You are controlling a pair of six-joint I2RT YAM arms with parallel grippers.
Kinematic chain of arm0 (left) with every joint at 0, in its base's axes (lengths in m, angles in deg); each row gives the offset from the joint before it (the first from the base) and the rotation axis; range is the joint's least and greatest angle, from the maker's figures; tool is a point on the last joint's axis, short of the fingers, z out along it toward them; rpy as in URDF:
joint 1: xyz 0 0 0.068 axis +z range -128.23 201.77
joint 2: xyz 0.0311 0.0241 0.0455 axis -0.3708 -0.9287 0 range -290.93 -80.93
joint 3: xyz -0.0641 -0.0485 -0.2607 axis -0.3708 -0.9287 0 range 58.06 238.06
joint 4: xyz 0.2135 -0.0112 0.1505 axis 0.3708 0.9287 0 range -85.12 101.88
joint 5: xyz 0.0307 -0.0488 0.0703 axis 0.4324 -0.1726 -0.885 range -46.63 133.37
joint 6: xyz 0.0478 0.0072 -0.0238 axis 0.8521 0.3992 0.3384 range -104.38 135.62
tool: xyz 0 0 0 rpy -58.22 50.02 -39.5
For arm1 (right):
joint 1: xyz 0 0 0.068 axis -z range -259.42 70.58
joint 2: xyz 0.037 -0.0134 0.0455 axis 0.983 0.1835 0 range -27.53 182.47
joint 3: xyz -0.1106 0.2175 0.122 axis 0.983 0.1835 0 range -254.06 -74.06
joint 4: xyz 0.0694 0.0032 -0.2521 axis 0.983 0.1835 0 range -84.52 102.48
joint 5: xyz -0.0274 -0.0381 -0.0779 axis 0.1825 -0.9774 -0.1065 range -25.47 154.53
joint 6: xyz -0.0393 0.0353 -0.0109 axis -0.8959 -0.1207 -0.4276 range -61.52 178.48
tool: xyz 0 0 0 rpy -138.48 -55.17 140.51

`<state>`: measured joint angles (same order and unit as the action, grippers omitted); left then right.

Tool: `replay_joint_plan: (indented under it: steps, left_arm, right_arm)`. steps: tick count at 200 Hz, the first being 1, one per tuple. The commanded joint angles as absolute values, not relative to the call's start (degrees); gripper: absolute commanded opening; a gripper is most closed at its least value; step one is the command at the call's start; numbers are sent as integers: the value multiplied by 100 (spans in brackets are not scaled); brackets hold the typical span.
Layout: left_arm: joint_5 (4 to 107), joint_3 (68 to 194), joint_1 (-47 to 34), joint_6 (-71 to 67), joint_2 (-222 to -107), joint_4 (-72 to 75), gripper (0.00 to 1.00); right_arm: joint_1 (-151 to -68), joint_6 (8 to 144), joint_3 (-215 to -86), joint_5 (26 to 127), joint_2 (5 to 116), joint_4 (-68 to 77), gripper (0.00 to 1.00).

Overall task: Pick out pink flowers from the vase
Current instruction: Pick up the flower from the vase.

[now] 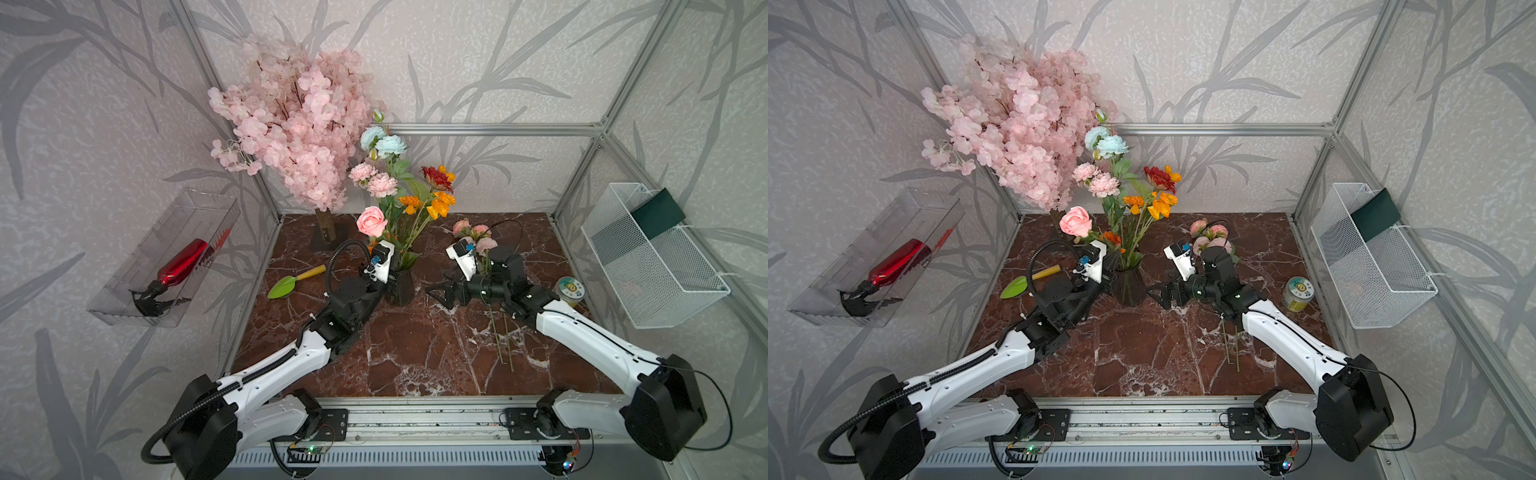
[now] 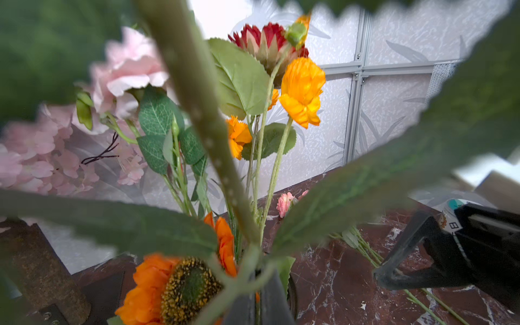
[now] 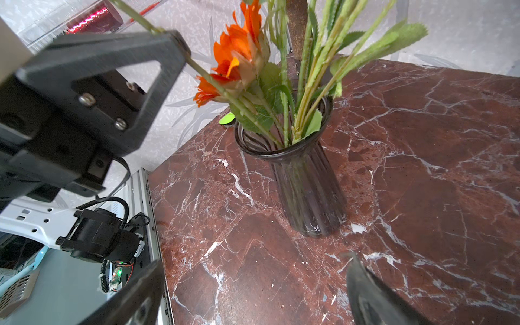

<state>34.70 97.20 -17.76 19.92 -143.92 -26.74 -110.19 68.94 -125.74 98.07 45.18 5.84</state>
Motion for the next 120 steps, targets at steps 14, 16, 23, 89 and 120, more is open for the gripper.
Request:
replay_joint_plan:
  steps: [14, 16, 23, 89, 120]
  left_arm:
    - [3668, 10159, -1749, 2033, -14056, -2144, 4]
    - [3686, 10175, -1745, 2040, -14047, -2135, 4]
    - [3736, 10270, -1746, 2078, -14015, -2111, 4]
    - [4140, 11843, -1745, 2153, -13706, -682, 3]
    - [4343, 12535, -1747, 2077, -13692, -149, 2]
  right_arm:
    - [-11052, 6892, -12774, 9862, 4441, 552, 99]
    - [-11053, 6893, -12782, 9856, 4444, 553, 99]
    - [-11052, 6881, -12809, 9861, 4441, 565, 99]
    - [-11054, 6617, -13346, 9806, 4376, 928, 99]
    - [-11047, 6436, -13702, 9766, 4290, 1173, 99]
